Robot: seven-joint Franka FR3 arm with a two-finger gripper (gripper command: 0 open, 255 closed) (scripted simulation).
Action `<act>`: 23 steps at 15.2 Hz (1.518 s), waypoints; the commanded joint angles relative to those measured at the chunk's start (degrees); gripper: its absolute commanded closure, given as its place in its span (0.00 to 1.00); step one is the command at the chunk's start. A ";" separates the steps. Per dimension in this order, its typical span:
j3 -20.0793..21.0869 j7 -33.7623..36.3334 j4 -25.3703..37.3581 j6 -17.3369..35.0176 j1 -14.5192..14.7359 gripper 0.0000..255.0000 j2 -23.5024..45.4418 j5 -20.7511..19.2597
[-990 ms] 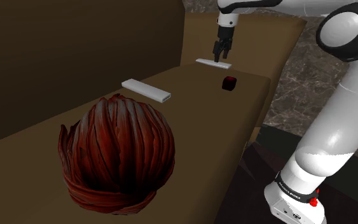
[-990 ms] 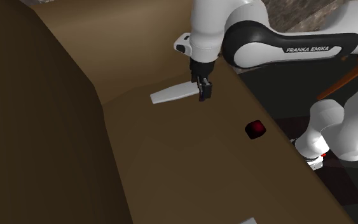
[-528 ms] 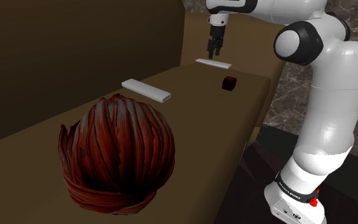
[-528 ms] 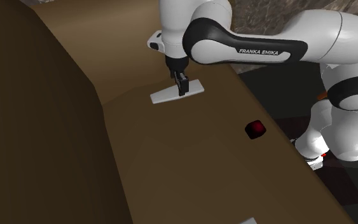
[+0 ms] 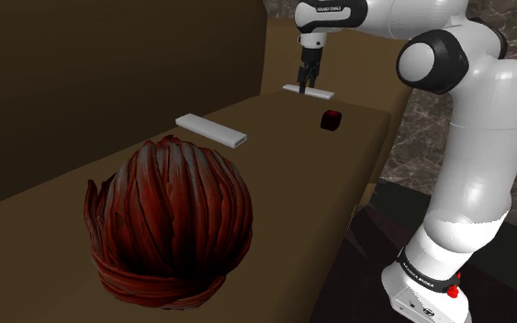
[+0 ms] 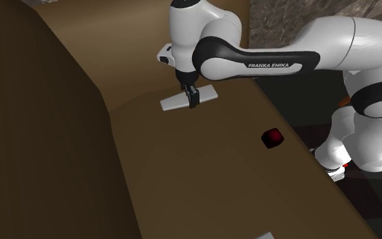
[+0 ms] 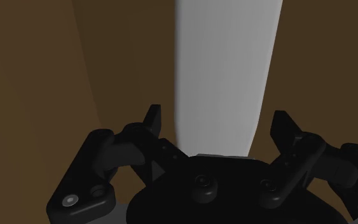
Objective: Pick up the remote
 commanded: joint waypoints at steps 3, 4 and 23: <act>0.01 0.00 -0.39 0.41 0.01 1.00 0.00 0.00; 0.01 0.01 -0.40 0.41 0.02 1.00 -0.02 0.00; -0.15 -0.55 16.77 -12.20 -1.46 1.00 4.62 1.17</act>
